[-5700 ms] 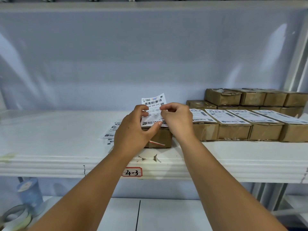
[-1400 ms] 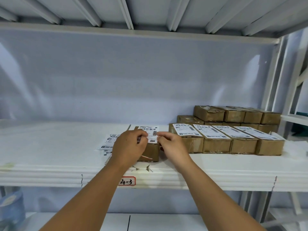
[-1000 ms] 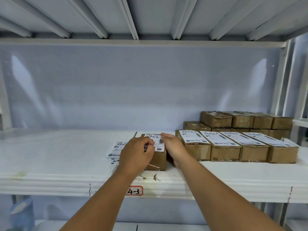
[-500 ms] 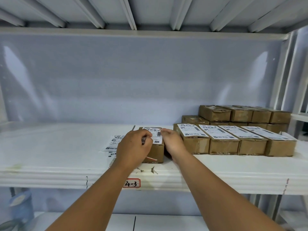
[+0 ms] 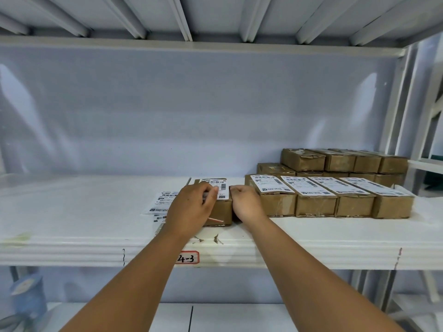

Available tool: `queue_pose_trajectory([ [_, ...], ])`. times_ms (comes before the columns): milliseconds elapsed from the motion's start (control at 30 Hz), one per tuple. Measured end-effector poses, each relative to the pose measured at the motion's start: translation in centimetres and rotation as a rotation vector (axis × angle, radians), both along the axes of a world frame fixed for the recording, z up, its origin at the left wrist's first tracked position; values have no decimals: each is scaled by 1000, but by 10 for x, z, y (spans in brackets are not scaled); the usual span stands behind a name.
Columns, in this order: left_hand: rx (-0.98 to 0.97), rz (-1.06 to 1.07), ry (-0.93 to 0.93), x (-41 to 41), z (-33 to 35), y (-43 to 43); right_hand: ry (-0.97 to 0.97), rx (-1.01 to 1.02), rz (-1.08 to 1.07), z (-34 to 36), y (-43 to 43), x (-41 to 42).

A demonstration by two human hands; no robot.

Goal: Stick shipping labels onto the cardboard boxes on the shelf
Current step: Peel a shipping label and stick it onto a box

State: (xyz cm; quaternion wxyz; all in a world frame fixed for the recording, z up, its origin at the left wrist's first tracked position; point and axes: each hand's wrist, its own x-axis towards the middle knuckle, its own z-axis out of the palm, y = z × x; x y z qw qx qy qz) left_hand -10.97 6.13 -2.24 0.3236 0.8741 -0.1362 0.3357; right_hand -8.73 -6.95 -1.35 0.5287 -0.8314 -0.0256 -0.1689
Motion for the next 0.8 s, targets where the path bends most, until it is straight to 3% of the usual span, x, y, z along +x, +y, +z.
queue_pose_trajectory([
  [300,34,-52,41,3,-3,1,-81,37,-14,2,-12,-34],
  [467,40,-71,26,-3,-2,-3,-462,-347,-164,10,-38,-49],
  [567,152,27,-12,-4,-2,-3,-701,-588,-287,8,-58,-44],
  [800,191,91,55,-1,-1,-4,-423,-835,-316,-11,-94,-30],
])
